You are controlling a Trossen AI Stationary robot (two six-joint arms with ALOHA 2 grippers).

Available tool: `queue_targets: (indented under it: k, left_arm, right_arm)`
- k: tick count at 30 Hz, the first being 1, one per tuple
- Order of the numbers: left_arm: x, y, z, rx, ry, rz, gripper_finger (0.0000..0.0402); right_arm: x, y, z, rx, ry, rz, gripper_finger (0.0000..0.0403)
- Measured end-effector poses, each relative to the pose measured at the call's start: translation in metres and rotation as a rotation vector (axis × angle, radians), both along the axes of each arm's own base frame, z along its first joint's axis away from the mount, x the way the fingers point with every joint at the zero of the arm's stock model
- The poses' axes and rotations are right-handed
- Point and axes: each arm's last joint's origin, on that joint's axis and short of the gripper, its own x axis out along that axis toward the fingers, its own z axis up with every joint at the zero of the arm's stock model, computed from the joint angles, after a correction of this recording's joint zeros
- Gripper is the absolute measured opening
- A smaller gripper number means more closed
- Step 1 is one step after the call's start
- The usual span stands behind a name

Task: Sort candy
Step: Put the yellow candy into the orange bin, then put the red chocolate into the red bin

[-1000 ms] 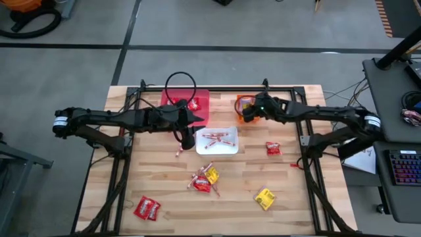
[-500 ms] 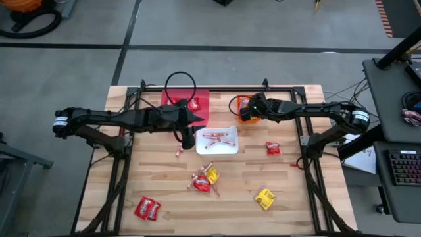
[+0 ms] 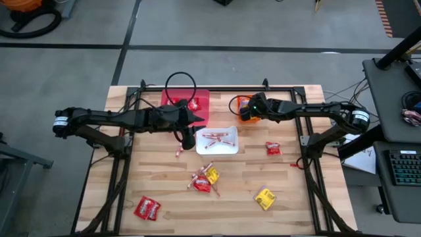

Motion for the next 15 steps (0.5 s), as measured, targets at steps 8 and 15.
queue_targets:
  k: [8,15]
  left_arm:
    - [0.0000,0.0000,-0.0003,-0.009,-0.001,0.005,0.0109]
    - [-0.0006,0.0001,-0.0019,-0.030,0.012,0.015,0.0109]
  right_arm:
    - [0.0000,0.0000,0.0000,0.001,0.000,0.000,0.0036]
    - [-0.0017,0.0009,0.0060,-0.027,0.006,0.037,0.0036]
